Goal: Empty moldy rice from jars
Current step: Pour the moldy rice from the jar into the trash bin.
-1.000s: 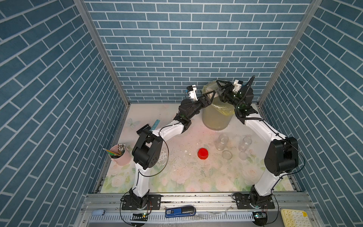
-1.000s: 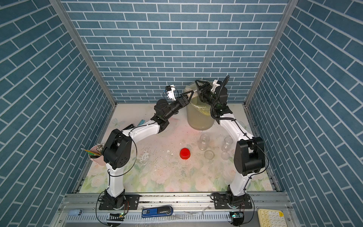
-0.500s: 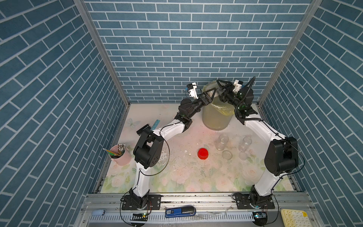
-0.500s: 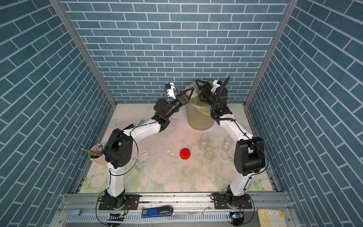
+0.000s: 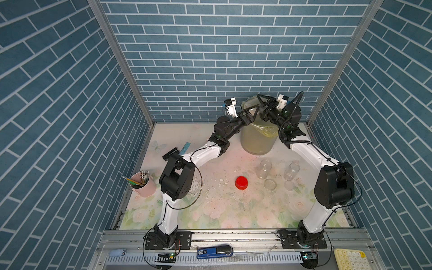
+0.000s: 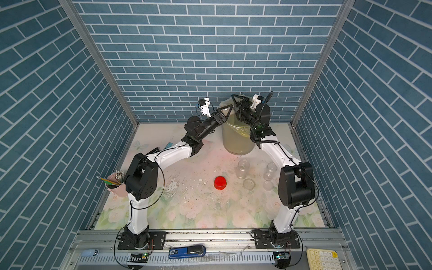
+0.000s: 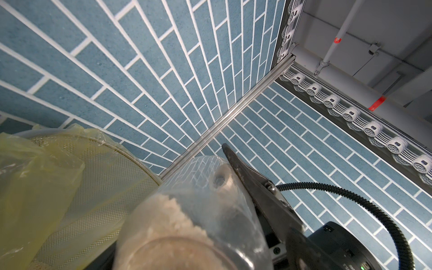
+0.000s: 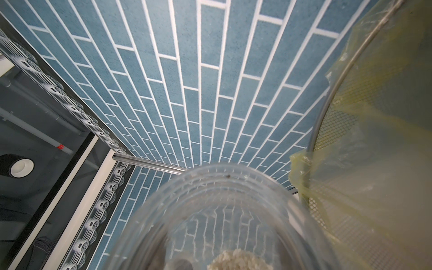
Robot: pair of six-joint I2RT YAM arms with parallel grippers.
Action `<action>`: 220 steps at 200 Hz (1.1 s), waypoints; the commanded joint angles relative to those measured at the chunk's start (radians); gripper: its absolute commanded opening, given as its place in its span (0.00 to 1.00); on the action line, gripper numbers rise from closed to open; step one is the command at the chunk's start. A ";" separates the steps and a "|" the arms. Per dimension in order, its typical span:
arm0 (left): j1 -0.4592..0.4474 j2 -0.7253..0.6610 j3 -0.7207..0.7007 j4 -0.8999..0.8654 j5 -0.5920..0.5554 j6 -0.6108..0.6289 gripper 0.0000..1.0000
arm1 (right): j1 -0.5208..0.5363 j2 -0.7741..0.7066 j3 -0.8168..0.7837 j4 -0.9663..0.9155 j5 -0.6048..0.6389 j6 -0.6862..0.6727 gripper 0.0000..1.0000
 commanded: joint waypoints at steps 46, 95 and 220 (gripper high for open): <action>-0.017 0.025 0.033 0.035 0.020 0.003 0.86 | 0.012 -0.005 -0.022 0.066 -0.009 0.038 0.29; -0.017 0.041 0.029 0.098 -0.006 -0.022 0.78 | 0.012 -0.010 -0.037 0.071 -0.011 0.038 0.28; -0.017 0.057 0.031 0.140 -0.038 -0.024 0.76 | 0.015 -0.008 -0.045 0.085 -0.019 0.044 0.28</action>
